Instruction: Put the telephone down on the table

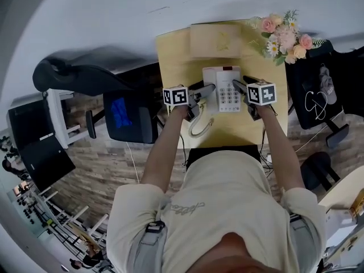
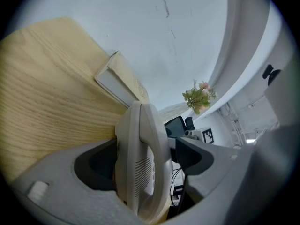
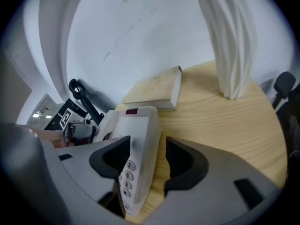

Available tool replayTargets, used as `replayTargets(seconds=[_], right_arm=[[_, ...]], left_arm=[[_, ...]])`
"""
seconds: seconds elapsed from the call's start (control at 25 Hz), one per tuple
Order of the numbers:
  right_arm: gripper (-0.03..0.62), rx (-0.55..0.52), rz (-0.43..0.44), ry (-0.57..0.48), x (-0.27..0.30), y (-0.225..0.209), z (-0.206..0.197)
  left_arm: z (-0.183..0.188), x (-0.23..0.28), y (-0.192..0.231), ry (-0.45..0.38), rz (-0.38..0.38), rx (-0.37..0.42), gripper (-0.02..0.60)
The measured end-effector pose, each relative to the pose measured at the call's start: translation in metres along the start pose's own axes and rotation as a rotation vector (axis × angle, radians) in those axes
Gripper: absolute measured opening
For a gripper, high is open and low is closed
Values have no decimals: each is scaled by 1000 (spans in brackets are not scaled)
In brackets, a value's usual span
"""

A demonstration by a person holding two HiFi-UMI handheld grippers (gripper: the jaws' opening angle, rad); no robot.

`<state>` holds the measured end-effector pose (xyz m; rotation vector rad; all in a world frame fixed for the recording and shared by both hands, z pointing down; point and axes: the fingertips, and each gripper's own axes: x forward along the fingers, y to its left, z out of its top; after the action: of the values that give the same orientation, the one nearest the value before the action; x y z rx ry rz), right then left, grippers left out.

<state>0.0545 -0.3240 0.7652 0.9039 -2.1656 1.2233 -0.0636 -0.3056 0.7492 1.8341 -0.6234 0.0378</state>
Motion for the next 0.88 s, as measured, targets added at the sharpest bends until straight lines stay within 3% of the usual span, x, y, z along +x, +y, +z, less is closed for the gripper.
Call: replayTargets(seconds=[0.08, 0.28, 0.64, 0.88], right_arm=[[236, 21, -34, -57, -15, -1, -1], [235, 50, 1, -142, -53, 18, -13], [228, -74, 37, -263, -119, 75, -12], [176, -202, 39, -351, -158, 119, 3]], left_arm=[[5, -7, -3, -40, 0, 6, 387], [1, -24, -26, -44, 21, 111, 387], [-3, -67, -113, -83, 59, 447, 387], [-4, -99, -172, -121, 70, 644, 376]])
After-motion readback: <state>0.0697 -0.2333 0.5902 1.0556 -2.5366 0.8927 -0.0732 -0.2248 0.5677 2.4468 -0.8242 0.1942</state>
